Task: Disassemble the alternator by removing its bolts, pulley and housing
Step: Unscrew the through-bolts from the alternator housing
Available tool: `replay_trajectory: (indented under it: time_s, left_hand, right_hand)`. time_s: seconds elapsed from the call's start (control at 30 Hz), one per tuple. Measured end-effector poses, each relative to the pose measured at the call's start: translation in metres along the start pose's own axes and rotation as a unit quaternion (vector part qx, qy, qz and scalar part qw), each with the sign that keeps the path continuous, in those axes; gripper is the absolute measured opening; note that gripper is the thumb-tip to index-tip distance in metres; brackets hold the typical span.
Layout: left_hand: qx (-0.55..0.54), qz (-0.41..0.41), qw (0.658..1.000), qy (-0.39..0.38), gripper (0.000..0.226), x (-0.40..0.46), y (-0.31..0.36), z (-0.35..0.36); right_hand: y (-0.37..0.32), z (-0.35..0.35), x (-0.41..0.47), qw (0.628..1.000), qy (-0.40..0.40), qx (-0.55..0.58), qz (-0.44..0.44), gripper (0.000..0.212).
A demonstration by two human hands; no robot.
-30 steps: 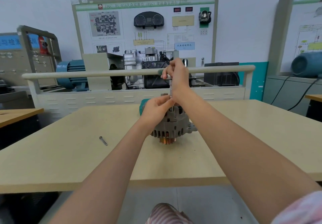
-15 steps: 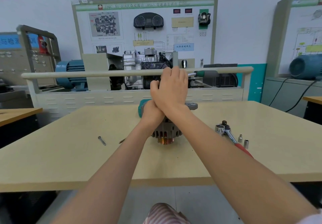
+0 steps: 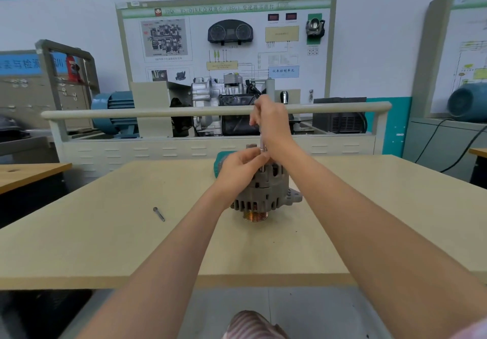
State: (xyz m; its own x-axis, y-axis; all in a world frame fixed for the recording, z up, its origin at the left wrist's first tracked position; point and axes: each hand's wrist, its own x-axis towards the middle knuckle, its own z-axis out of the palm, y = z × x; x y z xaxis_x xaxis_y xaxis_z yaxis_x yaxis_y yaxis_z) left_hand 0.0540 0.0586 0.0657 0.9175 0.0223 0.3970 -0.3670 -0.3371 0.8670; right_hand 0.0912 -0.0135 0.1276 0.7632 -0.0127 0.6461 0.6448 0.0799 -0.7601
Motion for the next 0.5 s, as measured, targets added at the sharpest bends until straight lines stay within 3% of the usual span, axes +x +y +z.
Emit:
replay_trajectory:
  time_s: [0.1,0.37,0.5]
  left_hand:
    - [-0.009,-0.002,1.000,0.003,0.017,0.000,0.001,-0.001]
    - [-0.017,-0.005,1.000,-0.002,0.016,0.004,-0.003,-0.001]
    - [-0.019,0.001,1.000,0.014,0.019,0.006,-0.005,-0.001]
  right_hand:
    - [-0.001,-0.001,0.006,0.996,-0.003,0.076,0.044,0.047]
    - [-0.002,0.005,0.009,0.990,0.003,0.129,0.058,0.045]
    - [0.004,0.009,0.002,0.999,0.036,0.025,0.009,0.046]
